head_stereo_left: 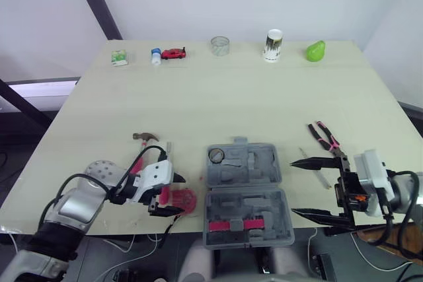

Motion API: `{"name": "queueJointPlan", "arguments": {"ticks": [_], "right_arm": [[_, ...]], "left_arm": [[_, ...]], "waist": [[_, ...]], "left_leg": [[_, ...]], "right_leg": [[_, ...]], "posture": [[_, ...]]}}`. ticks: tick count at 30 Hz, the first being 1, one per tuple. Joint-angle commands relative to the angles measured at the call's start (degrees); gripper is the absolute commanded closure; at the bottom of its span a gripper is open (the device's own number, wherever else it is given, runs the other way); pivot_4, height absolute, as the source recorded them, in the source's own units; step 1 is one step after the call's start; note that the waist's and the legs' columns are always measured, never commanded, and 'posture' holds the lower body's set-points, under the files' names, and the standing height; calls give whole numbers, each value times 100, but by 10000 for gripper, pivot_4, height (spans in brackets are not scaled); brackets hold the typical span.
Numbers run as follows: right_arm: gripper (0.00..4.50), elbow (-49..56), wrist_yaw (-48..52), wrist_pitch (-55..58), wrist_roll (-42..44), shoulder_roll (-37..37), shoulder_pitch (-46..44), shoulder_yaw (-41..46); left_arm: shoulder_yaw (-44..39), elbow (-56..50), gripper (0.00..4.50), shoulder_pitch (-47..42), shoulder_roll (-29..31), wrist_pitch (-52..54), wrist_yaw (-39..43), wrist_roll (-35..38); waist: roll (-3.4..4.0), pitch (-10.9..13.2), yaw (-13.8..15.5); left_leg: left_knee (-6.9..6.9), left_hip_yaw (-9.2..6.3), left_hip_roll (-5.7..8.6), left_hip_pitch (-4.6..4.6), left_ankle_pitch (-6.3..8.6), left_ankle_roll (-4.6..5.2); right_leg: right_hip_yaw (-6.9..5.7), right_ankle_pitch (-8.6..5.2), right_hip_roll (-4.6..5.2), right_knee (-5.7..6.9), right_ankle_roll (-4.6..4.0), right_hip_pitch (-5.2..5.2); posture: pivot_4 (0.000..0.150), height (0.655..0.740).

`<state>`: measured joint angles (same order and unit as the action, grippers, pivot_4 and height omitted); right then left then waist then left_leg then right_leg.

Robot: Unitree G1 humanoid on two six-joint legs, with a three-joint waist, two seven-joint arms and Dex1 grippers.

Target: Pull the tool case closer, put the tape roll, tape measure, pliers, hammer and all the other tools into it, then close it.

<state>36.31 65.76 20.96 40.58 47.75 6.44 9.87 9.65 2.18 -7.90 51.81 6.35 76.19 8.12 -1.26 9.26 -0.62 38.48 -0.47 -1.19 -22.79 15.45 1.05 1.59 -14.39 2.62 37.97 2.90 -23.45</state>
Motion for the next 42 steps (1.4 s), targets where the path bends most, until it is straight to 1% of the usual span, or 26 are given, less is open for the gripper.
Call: {"name": "queueJointPlan", "arguments": {"ticks": [1,8,16,20,21,23,24,30,35,39,40,42], "right_arm": [[0,197,17,-39,155,60,-39,146],[0,217,-16,-68,132,77,50,195],[0,299,-113,-76,119,60,167,232],[0,322,-137,-96,108,62,222,235],[0,327,-140,-97,110,61,229,235],[0,334,-148,-103,101,57,245,230],[0,333,-150,-108,93,56,248,225],[0,296,-148,-104,94,58,211,208],[0,247,-201,-75,-10,67,134,109],[0,172,-745,427,-260,155,-9,-78],[0,131,-1021,657,-352,144,-99,-156],[0,63,-1314,758,-565,66,-260,-296]], "left_arm": [[39,-163,1774,188,-30,-188,-40,-23],[24,-285,1774,365,-13,-273,-122,-51],[115,239,1774,12,-107,-618,-144,-259],[219,324,1774,26,-166,-880,-263,-456],[226,296,7019,75,-183,-899,-291,-472],[232,245,15104,233,-169,-1038,-348,-523],[218,220,15741,306,-165,-1059,-376,-518],[66,-23,15740,690,-106,-1119,-474,-381],[-326,-823,15740,1471,33,-968,-640,-89],[-789,-1455,15740,1873,195,-651,-721,285],[-936,-1628,15740,1912,273,-535,-688,417],[-1163,-1903,15740,1910,395,-241,-643,652]], "waist": [[0,0,0],[0,0,18],[0,0,15],[0,0,8],[0,0,8],[0,-1,6],[3,-3,3],[7,-6,-2],[8,-7,-25],[6,-6,12],[3,-6,18],[2,-7,42]], "left_leg": [[0,0,-1,0,0,0],[1,-2,-4,0,0,0],[3,-1,0,0,0,0],[3,-1,0,1,0,0],[4,-1,0,1,0,0],[4,-1,-2,1,0,0],[4,-1,-2,1,0,0],[3,2,-5,6,0,0],[3,4,-9,7,0,0],[3,1,-12,6,0,0],[4,-1,-10,6,0,0],[7,-4,-12,6,-1,0]], "right_leg": [[0,0,0,0,0,0],[0,0,1,1,0,1],[-1,0,1,1,0,2],[-1,1,1,2,0,2],[-1,1,1,3,0,2],[0,1,1,3,0,2],[0,1,1,2,0,2],[2,0,3,2,1,4],[4,1,3,2,0,4],[2,0,6,2,0,3],[0,0,6,3,0,4],[-5,0,5,4,-1,5]], "posture": [[1500,7400],[1500,7400],[1500,7400],[1500,7400],[1500,7400],[1500,7400],[1500,7400],[1500,7400],[1500,7400],[1500,7400],[1500,7400],[1500,7400]]}}
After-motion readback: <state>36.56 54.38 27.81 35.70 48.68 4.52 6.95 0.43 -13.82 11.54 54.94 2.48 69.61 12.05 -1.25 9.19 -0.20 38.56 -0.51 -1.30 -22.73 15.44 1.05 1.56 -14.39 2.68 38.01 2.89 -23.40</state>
